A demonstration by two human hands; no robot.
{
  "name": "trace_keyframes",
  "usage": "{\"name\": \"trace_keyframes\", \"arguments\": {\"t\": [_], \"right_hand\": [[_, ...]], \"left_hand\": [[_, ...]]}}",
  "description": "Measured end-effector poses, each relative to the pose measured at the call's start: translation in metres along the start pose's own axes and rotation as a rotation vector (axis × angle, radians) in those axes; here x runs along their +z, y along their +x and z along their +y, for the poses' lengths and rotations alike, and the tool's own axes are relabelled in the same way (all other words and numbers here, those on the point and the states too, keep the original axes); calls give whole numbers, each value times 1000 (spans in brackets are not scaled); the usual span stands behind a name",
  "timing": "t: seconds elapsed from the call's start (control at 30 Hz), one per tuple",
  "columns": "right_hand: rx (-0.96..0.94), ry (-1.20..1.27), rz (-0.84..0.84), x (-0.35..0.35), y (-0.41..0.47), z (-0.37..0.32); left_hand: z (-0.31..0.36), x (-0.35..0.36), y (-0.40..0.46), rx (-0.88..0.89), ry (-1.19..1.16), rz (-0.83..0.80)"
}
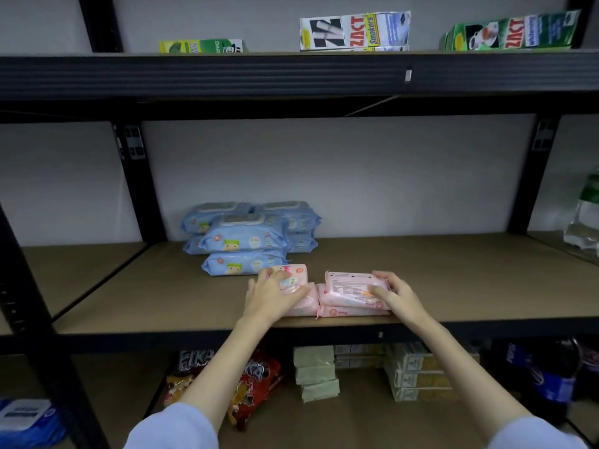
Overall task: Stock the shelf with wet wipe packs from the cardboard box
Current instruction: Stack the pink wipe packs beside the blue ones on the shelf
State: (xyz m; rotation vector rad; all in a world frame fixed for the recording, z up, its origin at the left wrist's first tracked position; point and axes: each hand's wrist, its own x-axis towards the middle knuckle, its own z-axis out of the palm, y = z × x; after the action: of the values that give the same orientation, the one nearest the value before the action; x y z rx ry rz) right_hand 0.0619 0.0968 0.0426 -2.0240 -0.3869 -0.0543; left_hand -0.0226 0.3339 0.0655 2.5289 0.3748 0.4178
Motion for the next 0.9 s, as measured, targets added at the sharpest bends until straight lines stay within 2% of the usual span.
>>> {"name": "trace_keyframes", "arguments": {"t": [0.13,0.2,0.3,0.37,0.47,0.6,0.67,0.8,0.9], "right_hand": [[6,-31,-5,2,-1,0],[-15,-159,12,0,-3,-1],[-175,-457,70,-4,-14,-6],[-322,-551,79,-3,-19,-8],[-422,-633,46,2,-19,-9],[-464,-602,13,7,-16,-7],[-485,-560,1,5,-13,-5],[-559,-527,0,-4,-6,-16],[-563,-391,71,-14,4,-37]], "left_hand": [[-1,6,-7,-2,-4,31],[-1,3,-7,13,35,38],[-11,-2,-8,76,53,59],[-18,-1,-10,120,44,63],[-19,4,-16,139,60,95],[-20,2,-19,151,-71,141],[-28,1,-19,154,-106,114],[-37,3,-19,147,20,116],[-32,3,-15,133,82,146]]}}
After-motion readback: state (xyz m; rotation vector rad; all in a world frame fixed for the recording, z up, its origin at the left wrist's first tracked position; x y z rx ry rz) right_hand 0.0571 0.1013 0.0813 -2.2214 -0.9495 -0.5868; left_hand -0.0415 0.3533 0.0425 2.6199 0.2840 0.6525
